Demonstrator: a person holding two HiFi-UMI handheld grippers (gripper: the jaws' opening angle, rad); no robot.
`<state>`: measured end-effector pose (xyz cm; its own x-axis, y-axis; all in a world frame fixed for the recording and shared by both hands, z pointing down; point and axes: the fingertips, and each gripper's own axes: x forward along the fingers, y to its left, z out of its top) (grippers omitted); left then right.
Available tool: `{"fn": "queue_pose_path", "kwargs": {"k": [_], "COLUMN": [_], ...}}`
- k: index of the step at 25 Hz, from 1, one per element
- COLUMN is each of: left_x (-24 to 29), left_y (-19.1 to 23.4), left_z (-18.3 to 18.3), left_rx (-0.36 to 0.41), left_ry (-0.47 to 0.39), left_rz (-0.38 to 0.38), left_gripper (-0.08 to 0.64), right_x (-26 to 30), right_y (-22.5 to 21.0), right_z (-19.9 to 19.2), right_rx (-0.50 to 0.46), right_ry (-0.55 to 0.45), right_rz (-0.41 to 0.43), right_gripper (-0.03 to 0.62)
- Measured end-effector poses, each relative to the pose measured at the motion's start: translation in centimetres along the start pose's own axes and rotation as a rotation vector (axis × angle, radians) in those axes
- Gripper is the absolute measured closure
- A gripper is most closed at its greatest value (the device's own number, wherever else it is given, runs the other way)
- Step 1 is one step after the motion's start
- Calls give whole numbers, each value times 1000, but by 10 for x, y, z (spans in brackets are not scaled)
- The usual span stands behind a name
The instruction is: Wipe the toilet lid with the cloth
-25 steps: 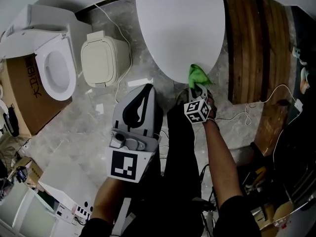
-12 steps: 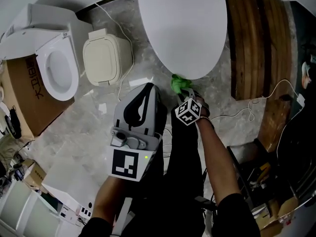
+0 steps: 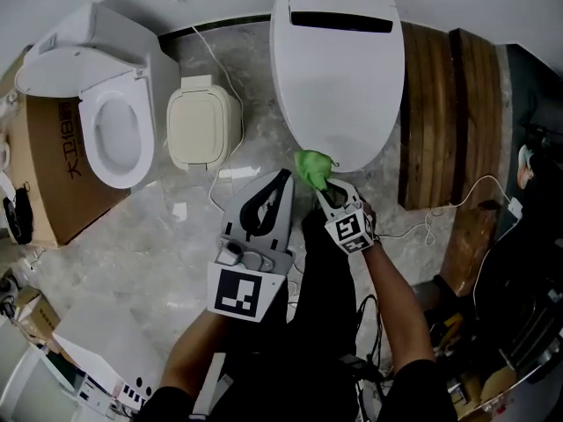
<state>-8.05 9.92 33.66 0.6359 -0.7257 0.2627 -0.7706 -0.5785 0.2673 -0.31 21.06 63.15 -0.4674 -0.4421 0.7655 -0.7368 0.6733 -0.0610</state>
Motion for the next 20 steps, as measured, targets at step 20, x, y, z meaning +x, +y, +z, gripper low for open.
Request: {"fn": "queue_pose_path", "kwargs": {"k": [20], "left_x": [100], "left_y": [6], "left_z": [15], "left_rx": [-30], "left_ry": [-9], "left_rz": [107], "left_gripper": [551], "right_x": [-24], "right_y": [-311], "right_z": [94], "right_rx": [9], "right_ry": [-108], "right_rz": [-328], "right_gripper": [496]}}
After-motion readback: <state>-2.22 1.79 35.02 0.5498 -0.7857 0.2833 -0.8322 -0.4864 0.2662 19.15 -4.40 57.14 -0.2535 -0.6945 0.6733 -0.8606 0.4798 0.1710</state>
